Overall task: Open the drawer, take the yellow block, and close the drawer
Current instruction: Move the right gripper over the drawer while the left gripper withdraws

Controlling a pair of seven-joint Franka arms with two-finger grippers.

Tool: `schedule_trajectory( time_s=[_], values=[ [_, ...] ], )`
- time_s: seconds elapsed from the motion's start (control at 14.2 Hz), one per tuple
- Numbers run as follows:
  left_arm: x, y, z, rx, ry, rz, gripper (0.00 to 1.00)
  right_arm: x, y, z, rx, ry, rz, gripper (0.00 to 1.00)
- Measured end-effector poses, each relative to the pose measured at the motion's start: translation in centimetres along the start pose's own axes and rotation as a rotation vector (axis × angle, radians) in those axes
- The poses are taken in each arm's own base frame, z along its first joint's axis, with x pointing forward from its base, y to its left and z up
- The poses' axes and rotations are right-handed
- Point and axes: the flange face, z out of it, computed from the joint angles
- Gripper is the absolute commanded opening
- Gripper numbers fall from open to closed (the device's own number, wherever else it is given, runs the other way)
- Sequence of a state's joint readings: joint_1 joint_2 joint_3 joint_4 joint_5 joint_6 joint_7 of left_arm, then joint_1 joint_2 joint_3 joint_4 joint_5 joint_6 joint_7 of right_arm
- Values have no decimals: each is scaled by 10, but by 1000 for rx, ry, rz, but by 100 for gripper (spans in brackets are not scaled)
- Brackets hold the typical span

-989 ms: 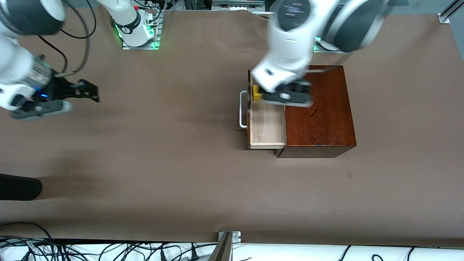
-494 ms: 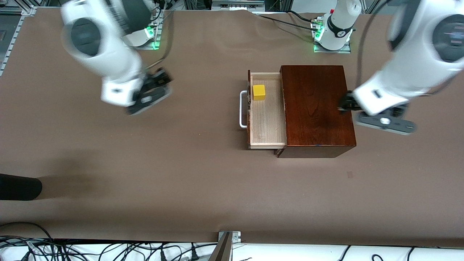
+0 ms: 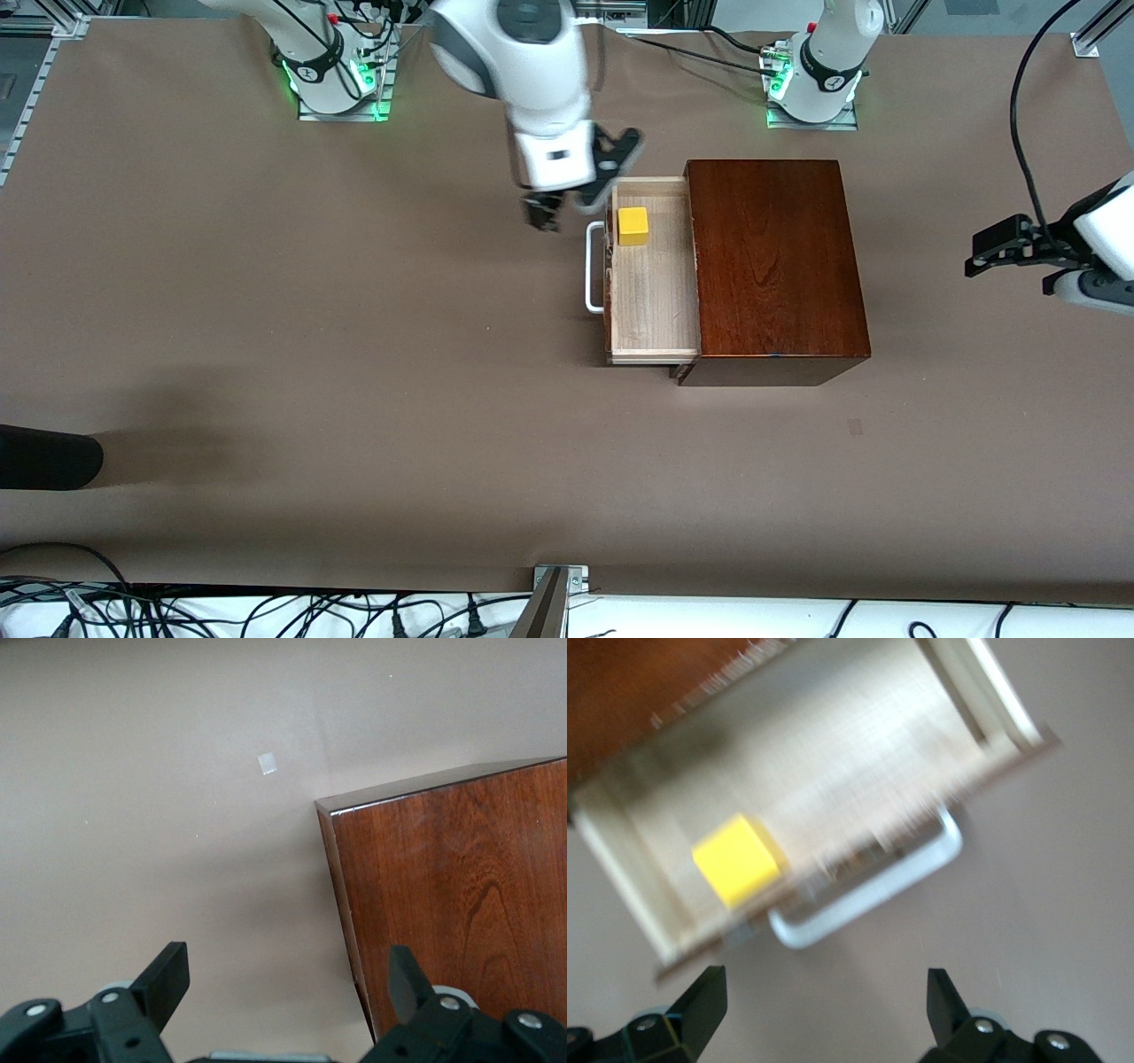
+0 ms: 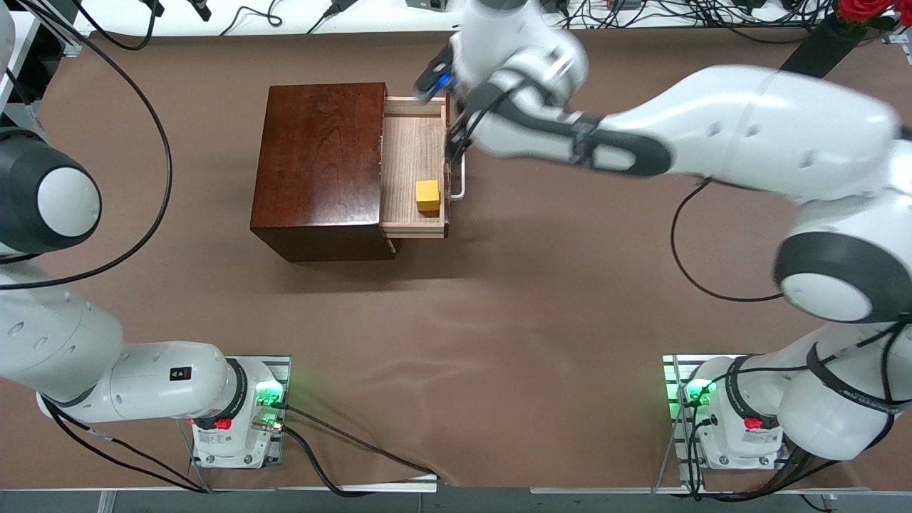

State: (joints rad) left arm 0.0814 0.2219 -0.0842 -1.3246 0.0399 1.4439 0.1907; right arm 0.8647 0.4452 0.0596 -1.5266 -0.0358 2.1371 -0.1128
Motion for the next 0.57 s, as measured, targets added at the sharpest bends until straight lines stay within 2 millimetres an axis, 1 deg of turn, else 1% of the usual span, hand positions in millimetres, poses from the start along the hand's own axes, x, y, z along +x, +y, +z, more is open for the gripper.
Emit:
schedule_trajectory(
  time_s=[0.07, 0.14, 0.21, 0.28, 0.42, 0.57],
  values=[
    [-7, 2, -1, 9, 21, -10, 100, 11, -21, 26, -28, 22, -59, 100],
    [-16, 5, -2, 20, 55, -12, 100, 21, -36, 49, -58, 31, -123, 100],
    [-24, 10, 0, 29, 86, -13, 100, 32, -46, 65, -81, 33, -182, 100],
    [-33, 16, 6, 33, 98, -27, 100, 41, -53, 75, -94, 36, -234, 100],
    [-43, 25, 20, 31, 82, -78, 100, 54, -61, 79, -105, 35, -327, 100],
    [-46, 30, 29, 28, 59, -93, 100, 56, -66, 75, -111, 14, -406, 100]
  ],
)
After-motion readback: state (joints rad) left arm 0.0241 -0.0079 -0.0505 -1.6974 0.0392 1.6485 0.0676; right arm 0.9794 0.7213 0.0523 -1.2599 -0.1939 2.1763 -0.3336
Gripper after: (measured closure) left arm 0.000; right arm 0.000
